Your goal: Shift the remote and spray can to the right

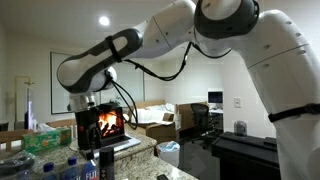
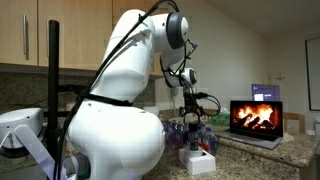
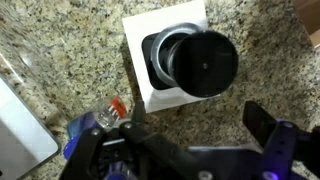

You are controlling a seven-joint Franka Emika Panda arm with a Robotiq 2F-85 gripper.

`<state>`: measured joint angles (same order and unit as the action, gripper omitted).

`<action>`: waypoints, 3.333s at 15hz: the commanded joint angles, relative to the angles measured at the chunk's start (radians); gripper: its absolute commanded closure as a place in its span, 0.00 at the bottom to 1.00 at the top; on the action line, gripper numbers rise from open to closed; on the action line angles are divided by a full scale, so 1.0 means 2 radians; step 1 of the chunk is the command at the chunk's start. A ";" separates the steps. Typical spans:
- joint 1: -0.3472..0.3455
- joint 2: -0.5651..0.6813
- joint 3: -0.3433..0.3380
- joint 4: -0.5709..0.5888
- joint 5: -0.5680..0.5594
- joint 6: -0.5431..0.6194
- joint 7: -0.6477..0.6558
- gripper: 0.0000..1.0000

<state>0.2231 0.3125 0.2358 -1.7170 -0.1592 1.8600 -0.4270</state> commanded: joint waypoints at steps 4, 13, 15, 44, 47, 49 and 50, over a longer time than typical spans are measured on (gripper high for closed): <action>-0.007 -0.009 -0.007 -0.007 0.007 -0.083 0.002 0.00; -0.007 0.025 -0.008 0.019 0.002 -0.099 -0.008 0.66; -0.011 0.023 -0.010 0.023 0.005 -0.096 -0.006 0.70; -0.148 0.017 -0.141 0.001 0.112 -0.083 0.161 0.71; -0.171 0.026 -0.153 0.004 0.131 -0.082 0.159 0.71; -0.184 0.033 -0.160 0.008 0.143 -0.081 0.158 0.71; -0.189 0.037 -0.163 0.010 0.146 -0.079 0.161 0.71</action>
<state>-0.1236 0.3804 -0.0831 -1.7061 0.0904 1.7034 -0.1295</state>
